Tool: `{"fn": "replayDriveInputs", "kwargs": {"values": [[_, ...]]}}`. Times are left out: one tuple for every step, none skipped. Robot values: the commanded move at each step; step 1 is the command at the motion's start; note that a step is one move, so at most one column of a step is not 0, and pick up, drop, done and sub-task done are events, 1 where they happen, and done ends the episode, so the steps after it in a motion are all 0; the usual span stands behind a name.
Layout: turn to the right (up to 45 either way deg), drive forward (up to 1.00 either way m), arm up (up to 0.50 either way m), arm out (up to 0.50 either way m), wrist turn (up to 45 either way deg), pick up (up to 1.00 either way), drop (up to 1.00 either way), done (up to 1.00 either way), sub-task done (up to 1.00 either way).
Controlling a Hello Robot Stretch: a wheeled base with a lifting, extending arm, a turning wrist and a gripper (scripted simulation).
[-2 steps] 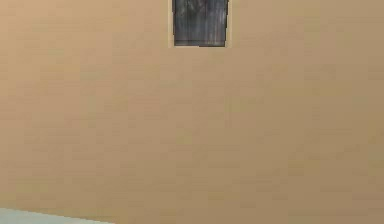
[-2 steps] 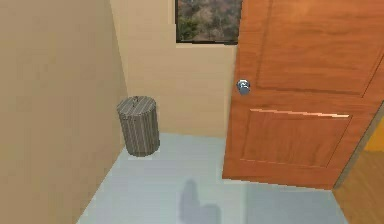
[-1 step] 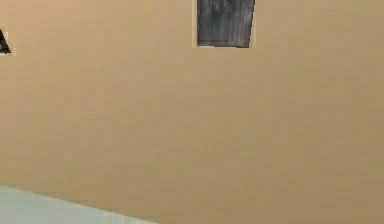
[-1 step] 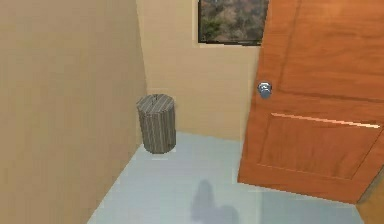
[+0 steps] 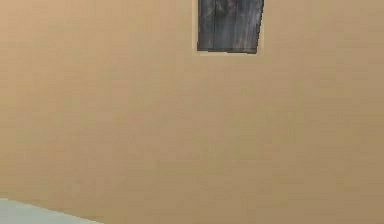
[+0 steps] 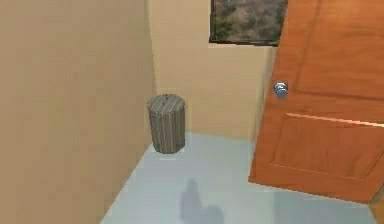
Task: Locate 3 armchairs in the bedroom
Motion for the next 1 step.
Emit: {"fn": "replayDriveInputs", "kwargs": {"values": [[-45.0,0.00,0.00,0.00,0.0,0.00,0.00,0.00,0.00]]}}
